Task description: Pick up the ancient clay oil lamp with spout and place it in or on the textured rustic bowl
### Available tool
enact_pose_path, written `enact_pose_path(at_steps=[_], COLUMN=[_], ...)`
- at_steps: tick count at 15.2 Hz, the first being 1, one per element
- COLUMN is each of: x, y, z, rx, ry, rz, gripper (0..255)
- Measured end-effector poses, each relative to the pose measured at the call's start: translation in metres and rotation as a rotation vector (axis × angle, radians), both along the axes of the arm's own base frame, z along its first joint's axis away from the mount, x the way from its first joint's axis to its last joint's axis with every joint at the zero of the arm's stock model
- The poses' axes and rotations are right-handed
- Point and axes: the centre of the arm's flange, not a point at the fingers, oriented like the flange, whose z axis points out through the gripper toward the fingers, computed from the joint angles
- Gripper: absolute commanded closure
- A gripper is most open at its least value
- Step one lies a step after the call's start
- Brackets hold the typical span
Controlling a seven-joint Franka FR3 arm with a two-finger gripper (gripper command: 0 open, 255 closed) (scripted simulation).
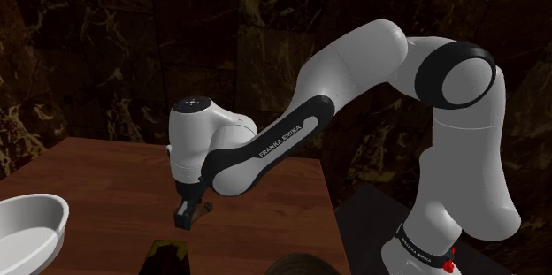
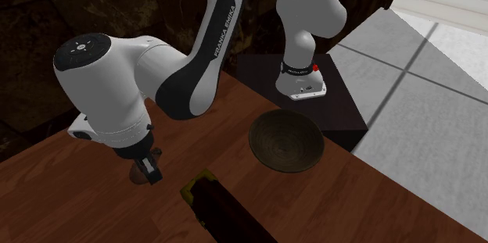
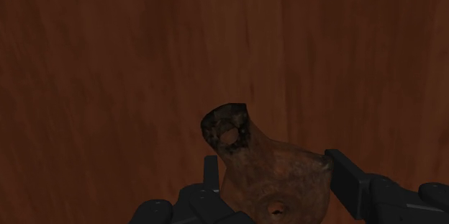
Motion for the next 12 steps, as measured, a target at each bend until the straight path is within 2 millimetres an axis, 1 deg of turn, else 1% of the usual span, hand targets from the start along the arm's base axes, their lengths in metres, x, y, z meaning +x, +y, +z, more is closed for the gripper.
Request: enact_pose_path(at_steps=[7, 10, 12], x=[0.0, 0.0, 0.0], y=[0.0, 0.001, 0.0], z=[0.0, 0.01, 0.021], rx=[0.0, 0.0, 0.0], ry=[0.0, 0.0, 0.0], rz=[0.0, 0.0, 0.0], gripper=[255, 255, 255])
